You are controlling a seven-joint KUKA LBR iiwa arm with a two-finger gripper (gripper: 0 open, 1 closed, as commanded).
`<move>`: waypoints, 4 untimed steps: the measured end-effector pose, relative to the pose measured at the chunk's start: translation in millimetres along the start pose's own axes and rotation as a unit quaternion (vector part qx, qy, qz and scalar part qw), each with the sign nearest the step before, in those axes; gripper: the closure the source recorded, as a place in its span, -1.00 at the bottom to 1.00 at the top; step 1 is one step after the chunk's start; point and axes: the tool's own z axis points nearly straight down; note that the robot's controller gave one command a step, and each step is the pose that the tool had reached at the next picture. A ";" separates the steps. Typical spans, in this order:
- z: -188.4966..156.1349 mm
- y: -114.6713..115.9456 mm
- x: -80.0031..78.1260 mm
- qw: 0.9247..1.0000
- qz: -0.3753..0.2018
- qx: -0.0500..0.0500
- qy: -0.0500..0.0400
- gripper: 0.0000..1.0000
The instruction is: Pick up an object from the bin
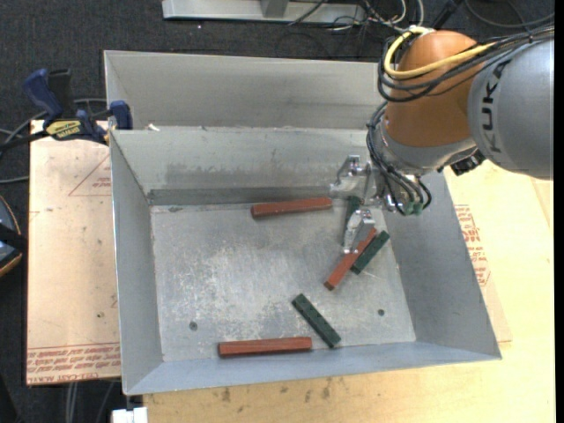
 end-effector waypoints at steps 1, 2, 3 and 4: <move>-5.1 0.0 -1.6 1.000 0.000 0.000 -0.004 -1.00; 26.8 -17.0 -5.3 0.997 -0.076 0.001 -0.008 -1.00; 38.2 -77.5 6.6 0.981 -0.195 0.000 -0.002 -1.00; 61.2 -67.5 -4.4 0.962 -0.273 0.002 -0.005 -1.00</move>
Offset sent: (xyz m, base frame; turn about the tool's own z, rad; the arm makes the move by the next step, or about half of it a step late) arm 0.0058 -0.0679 -0.1218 -0.5094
